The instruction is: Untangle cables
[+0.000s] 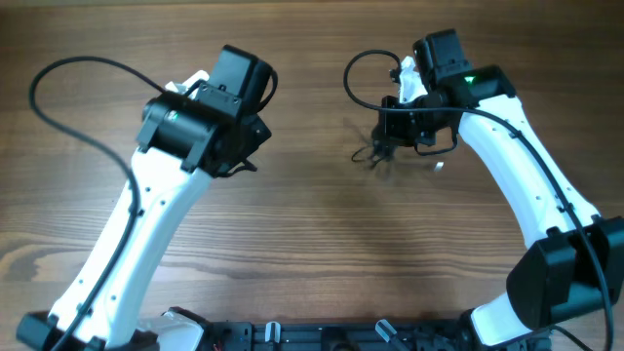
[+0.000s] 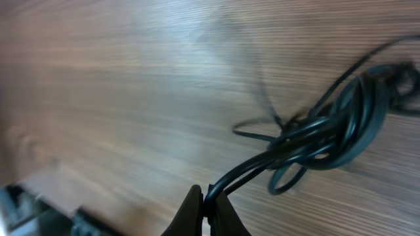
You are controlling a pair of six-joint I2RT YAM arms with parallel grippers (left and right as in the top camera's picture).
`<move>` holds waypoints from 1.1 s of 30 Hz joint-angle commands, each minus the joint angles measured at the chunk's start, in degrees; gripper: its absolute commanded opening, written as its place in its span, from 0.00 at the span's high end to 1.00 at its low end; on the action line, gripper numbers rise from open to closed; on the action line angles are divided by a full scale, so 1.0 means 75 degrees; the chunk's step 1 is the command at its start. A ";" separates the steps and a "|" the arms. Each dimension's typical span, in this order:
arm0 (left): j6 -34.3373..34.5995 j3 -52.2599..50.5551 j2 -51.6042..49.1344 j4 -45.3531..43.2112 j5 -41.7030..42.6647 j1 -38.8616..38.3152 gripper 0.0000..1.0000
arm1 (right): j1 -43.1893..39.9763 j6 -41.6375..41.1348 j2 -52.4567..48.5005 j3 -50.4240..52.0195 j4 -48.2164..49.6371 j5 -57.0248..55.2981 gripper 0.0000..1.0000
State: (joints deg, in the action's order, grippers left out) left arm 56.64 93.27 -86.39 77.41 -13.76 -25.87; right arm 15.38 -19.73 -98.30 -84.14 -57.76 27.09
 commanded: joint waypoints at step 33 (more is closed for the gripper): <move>-0.0099 0.0093 -0.0586 -0.0498 0.1215 0.0015 0.02 | -0.0003 0.0157 0.2291 -0.0137 0.2369 0.5030 0.96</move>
State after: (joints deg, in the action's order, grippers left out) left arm 56.03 93.30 -90.19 74.32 -9.32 -25.87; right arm 15.07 -25.32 -82.54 -84.40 -45.56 38.24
